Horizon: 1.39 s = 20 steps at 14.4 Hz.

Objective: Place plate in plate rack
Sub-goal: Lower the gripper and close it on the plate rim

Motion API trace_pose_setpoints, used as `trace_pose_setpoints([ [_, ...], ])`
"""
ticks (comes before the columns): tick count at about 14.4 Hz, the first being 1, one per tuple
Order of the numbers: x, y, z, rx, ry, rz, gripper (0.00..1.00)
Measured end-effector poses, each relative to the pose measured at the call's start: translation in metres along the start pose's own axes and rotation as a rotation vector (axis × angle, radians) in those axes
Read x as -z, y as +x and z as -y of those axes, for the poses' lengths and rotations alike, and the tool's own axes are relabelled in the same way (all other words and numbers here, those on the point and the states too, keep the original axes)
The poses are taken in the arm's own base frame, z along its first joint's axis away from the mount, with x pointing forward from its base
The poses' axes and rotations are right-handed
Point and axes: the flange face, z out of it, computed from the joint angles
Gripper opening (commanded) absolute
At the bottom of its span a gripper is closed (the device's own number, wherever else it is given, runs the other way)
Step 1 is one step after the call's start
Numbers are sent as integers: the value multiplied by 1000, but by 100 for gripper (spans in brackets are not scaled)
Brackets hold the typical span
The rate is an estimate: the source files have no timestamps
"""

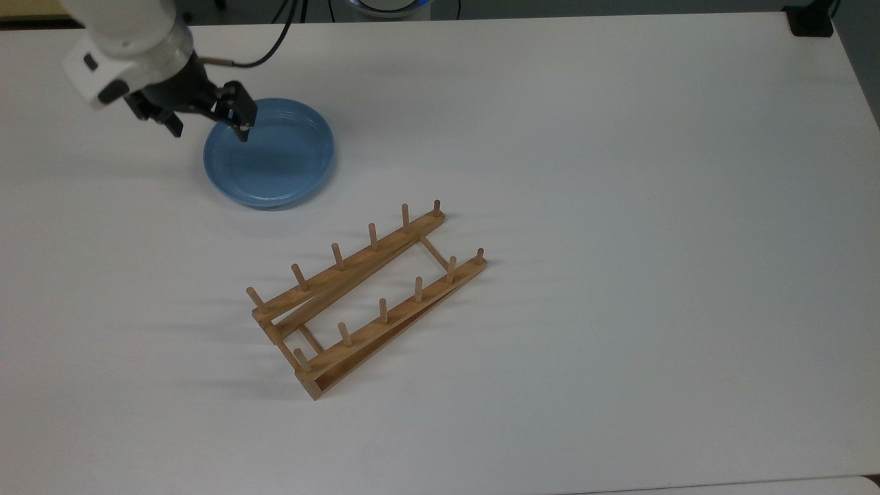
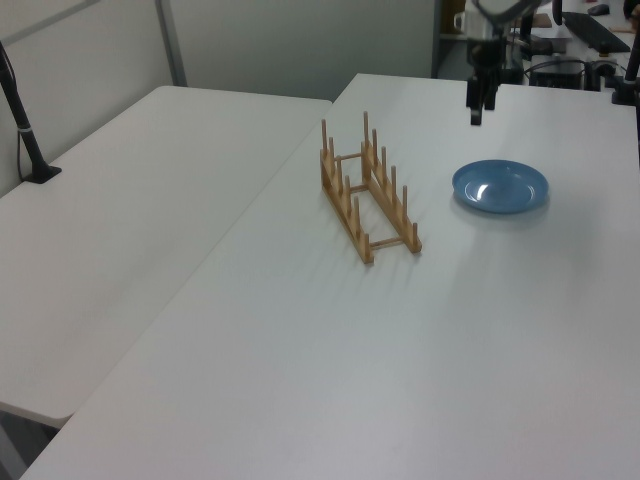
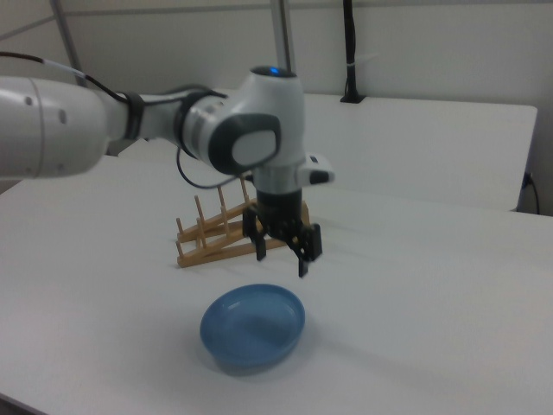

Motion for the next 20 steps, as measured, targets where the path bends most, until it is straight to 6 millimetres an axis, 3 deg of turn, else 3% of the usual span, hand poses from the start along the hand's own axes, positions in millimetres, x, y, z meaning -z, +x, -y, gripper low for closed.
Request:
trace_pose_setpoints([
  [2,-40,3,-24,67,0,66,83],
  [5,-85,7,-44,144,-3,119,49],
  [6,-96,10,-45,163,-8,124,48],
  [8,-108,12,-46,191,-7,138,37],
  [13,-115,12,-44,208,-5,148,0],
  [20,-115,12,-40,245,-4,148,0],
])
